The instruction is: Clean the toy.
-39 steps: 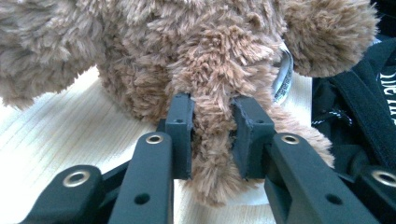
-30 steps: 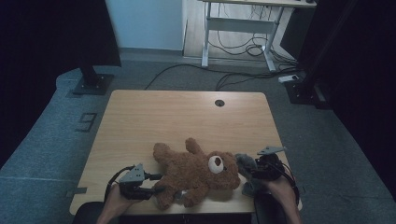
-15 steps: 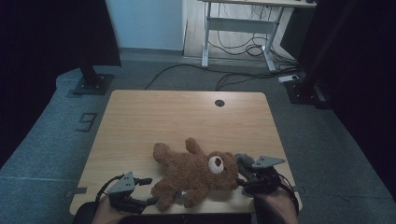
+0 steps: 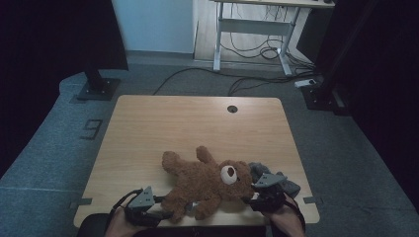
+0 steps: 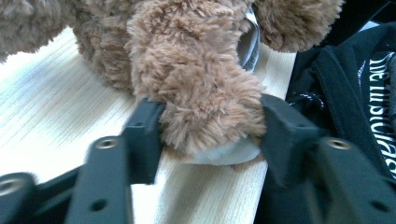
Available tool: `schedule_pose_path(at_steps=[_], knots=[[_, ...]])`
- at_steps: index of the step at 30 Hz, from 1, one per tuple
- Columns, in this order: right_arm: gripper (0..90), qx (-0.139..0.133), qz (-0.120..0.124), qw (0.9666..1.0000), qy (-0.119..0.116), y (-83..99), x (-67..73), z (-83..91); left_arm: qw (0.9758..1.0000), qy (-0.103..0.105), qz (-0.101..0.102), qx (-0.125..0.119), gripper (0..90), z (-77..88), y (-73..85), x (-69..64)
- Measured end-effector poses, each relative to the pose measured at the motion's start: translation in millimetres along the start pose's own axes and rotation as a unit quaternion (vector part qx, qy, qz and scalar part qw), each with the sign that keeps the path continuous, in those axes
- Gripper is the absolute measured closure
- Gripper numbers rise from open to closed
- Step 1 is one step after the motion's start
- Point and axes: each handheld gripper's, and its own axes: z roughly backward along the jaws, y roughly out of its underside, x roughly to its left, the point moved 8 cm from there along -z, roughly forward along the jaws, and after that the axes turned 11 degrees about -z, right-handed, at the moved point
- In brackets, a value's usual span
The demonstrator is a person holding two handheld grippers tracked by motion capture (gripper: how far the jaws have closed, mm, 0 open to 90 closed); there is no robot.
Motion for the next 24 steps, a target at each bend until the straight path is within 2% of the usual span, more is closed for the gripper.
schedule_pose_path(at_steps=[4,7,12,19,24], knots=[[60.6,0.004,0.004,1.0,0.004,-0.3,0.3,2.0,1.0,0.003,-0.003,0.0,62.1,1.6,-1.9,1.1],[62.9,0.004,0.013,0.9999,0.01,-4.1,2.6,4.6,0.9997,0.005,0.0,-0.024,68.0,6.6,-8.1,3.9],[63.1,-0.006,0.017,0.9998,0.012,-17.2,1.6,9.3,0.997,0.005,0.021,-0.075,67.2,21.0,-25.0,17.7],[60.5,-0.013,0.0,0.9998,0.012,-37.2,-9.9,8.8,0.9942,-0.003,0.031,-0.102,64.3,26.4,-43.5,42.5],[58.8,-0.016,-0.013,0.9997,0.011,-46.9,-18.3,6.4,0.9932,-0.016,0.038,-0.108,60.8,28.0,-50.7,56.3]])
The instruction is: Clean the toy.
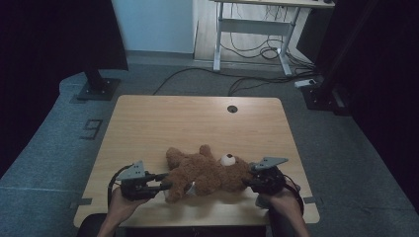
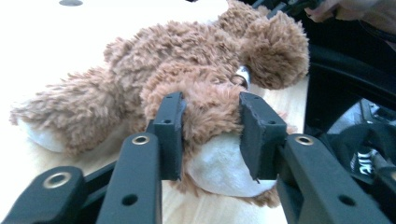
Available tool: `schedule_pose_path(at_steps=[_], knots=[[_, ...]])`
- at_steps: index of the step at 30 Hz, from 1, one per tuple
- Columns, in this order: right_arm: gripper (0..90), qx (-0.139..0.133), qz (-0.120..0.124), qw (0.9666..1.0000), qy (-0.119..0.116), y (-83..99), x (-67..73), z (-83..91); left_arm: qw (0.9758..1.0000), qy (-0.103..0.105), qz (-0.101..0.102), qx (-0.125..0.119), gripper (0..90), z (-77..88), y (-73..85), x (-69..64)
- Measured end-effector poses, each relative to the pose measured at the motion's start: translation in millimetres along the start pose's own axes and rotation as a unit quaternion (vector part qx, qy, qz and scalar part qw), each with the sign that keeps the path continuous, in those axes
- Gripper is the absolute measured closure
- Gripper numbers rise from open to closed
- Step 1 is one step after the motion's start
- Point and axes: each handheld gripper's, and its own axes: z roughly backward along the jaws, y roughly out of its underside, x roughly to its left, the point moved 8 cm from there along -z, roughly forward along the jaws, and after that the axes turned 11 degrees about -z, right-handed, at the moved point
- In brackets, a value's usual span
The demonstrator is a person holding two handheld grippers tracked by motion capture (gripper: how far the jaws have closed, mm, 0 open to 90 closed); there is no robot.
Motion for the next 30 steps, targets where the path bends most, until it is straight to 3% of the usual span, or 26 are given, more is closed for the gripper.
schedule_pose_path(at_steps=[5,10,18,20,24,30], knots=[[57.2,-0.001,-0.01,1.0,-0.002,-0.5,-1.5,-0.2,0.9999,-0.014,0.001,-0.006,56.8,6.3,-2.0,2.8],[56.3,-0.001,-0.015,0.9999,-0.002,-0.6,-1.5,-1.1,0.9997,-0.02,-0.004,-0.011,48.2,14.6,-8.2,-2.7],[55.0,0.001,-0.019,0.9998,0.001,-3.1,-2.1,-1.9,0.9994,0.004,-0.031,-0.015,36.8,6.0,-27.0,-22.5],[54.8,0.001,-0.02,0.9998,0.001,-3.3,-2.4,-2.1,0.9993,0.008,-0.036,-0.01,34.9,2.2,-26.0,-27.9],[52.8,0.0,-0.022,0.9998,0.001,-3.3,-2.9,-1.6,0.9987,-0.015,-0.046,0.014,28.7,-1.5,-16.1,-31.8],[47.7,-0.003,-0.016,0.9999,0.004,-4.5,-1.5,0.9,0.9984,-0.035,-0.03,0.032,20.5,3.8,6.8,-27.6]])
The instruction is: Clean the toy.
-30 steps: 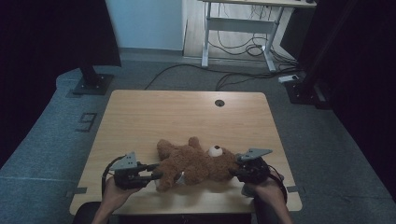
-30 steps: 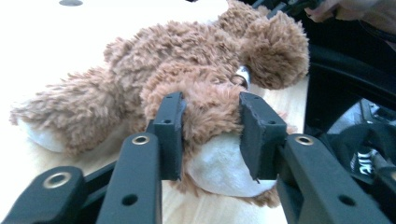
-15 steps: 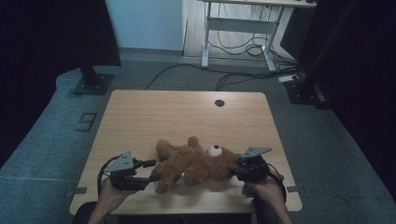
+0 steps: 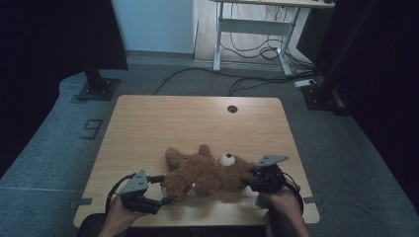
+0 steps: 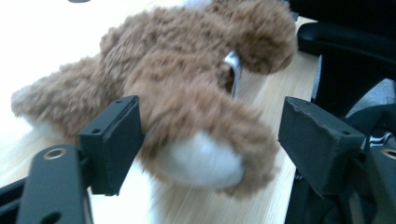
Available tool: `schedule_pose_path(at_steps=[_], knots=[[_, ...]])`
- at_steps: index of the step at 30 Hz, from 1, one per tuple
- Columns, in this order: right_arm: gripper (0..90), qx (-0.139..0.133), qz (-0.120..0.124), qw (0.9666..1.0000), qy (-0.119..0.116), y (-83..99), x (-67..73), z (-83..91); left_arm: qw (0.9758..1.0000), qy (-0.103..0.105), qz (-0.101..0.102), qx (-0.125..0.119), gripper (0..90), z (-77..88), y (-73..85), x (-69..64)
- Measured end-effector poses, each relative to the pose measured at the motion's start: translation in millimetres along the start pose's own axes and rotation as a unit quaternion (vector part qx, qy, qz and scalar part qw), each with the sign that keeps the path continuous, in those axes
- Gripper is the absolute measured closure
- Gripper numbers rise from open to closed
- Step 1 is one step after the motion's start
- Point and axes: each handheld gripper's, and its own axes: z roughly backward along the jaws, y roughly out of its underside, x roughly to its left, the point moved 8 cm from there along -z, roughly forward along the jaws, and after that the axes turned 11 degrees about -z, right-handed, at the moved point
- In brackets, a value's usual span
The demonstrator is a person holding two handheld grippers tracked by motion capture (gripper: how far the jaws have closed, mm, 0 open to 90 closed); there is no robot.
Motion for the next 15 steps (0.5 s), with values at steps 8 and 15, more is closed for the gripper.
schedule_pose_path(at_steps=[8,15], knots=[[41.9,-0.015,0.031,0.9994,-0.002,-7.8,16.2,11.2,0.9998,-0.015,0.003,0.009,14.8,4.5,17.6,-4.0],[36.9,-0.007,0.079,0.9959,-0.043,-12.4,48.0,7.2,0.9999,-0.01,0.005,0.013,13.1,-3.6,19.4,-5.9]])
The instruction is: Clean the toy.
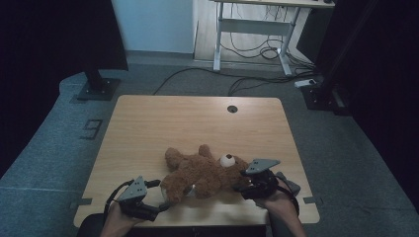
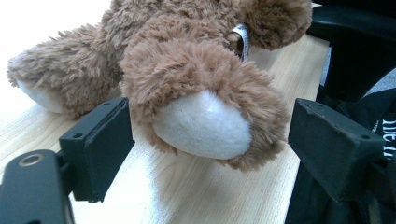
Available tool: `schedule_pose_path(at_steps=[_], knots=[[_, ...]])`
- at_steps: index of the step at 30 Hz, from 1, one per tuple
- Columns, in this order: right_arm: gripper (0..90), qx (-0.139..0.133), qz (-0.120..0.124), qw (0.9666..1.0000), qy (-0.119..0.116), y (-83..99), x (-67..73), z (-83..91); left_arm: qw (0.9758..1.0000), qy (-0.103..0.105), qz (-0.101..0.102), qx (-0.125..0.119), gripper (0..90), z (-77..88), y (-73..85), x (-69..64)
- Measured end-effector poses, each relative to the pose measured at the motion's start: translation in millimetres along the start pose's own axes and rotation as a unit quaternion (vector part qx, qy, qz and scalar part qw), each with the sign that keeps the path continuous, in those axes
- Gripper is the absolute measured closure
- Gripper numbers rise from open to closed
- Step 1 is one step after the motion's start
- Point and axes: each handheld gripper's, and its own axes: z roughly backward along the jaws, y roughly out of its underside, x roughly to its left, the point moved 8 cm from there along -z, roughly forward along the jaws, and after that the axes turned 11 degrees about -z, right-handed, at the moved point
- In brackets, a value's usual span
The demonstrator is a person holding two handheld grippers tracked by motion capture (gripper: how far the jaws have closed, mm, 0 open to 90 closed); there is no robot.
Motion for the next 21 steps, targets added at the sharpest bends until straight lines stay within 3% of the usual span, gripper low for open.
schedule_pose_path(at_steps=[8,12,18,21], knots=[[30.0,0.021,0.037,0.9975,-0.057,-0.4,33.4,-28.7,0.9999,0.012,0.01,-0.005,14.0,-8.6,-3.4,2.4],[28.9,0.025,0.059,0.9946,-0.082,-1.6,49.7,-45.9,0.9998,0.01,0.014,-0.006,26.1,-9.6,-8.1,5.5],[29.5,0.011,0.084,0.9939,-0.071,-11.0,58.0,-58.0,0.9989,0.025,0.036,-0.015,40.7,-8.6,-13.5,9.3],[37.2,0.003,0.095,0.9941,-0.052,-14.7,57.0,-61.5,0.9986,0.03,0.04,-0.019,42.9,-8.4,-15.6,10.3]])
